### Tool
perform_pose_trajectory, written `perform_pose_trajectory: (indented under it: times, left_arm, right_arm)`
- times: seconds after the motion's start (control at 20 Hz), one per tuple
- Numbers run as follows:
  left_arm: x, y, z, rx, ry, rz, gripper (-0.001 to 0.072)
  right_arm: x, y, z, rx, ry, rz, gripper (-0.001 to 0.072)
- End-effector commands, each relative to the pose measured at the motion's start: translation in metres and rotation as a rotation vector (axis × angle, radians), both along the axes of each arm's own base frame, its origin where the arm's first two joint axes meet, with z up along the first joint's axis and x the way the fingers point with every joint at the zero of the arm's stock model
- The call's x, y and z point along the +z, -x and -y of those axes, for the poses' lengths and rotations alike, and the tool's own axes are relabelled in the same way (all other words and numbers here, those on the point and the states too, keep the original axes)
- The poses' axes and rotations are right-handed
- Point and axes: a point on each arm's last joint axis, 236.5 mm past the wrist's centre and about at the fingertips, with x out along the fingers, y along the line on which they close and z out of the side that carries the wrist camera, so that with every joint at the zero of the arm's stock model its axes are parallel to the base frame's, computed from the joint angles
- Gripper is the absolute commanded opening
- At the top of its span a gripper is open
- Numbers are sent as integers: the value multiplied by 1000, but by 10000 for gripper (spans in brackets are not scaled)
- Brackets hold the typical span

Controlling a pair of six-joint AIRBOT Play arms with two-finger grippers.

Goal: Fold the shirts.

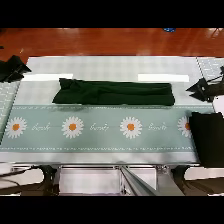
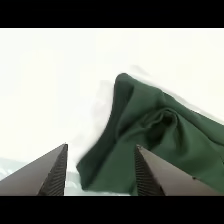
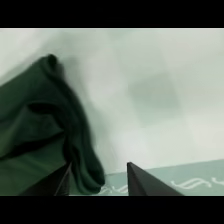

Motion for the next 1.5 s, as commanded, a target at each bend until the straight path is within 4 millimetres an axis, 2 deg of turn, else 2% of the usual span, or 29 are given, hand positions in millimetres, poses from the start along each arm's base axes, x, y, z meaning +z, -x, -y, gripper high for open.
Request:
perform_pose_trajectory:
  times: [0.0, 0.1, 0.2, 0.4, 0.45, 0.5, 0.55, 0.6, 0.65, 0.8, 0.85, 0.9, 1.0, 1.15, 1.3, 1.45]
  left_arm:
    - [10, 30, 47, -26, -17, 163, 502]
    - [-7, 51, 86, -90, 16, 140, 502]
    - [-19, 63, 114, -159, 28, 113, 502]
    - [-18, 55, 150, -229, 32, 150, 502]
    - [-18, 52, 158, -234, 47, 159, 502]
    - [-19, 51, 162, -237, 54, 158, 501]
    - [-22, 51, 166, -242, 63, 149, 473]
    - [-27, 53, 168, -249, 70, 132, 230]
    - [-30, 55, 171, -258, 79, 118, 23]
    - [-27, 60, 198, -342, 110, 130, 20]
    - [-27, 61, 211, -365, 116, 138, 20]
    - [-29, 60, 226, -389, 117, 148, 20]
    - [-40, 59, 268, -450, 146, 139, 20]
    - [-65, 64, 349, -607, 195, 56, 20]
    - [-83, 78, 432, -775, 247, -29, 20]
    - [-101, 106, 504, -891, 302, -115, 20]
  right_arm:
    - [-35, 0, -27, -11, -30, -38, 408]
    - [-44, -9, -49, -1, -78, -40, 408]
    - [-47, -19, -72, 30, -134, -27, 408]
    - [-45, -37, -114, 99, -175, -1, 391]
    - [-41, -41, -122, 126, -166, 13, 269]
    - [-32, -44, -129, 170, -167, 32, 55]
    - [-20, -43, -133, 217, -171, 50, 18]
    - [-9, -40, -134, 243, -159, 60, 18]
    - [2, -33, -125, 265, -114, 64, 18]
    - [41, 11, -94, 344, 106, 42, 18]
    - [62, 25, -94, 343, 148, 78, 18]
    - [83, 38, -101, 333, 156, 132, 18]
    - [119, 65, -116, 316, 191, 241, 18]
    - [155, 104, -131, 264, 211, 339, 18]
    - [190, 126, -143, 242, 222, 432, 18]
    - [208, 142, -155, 248, 208, 473, 18]
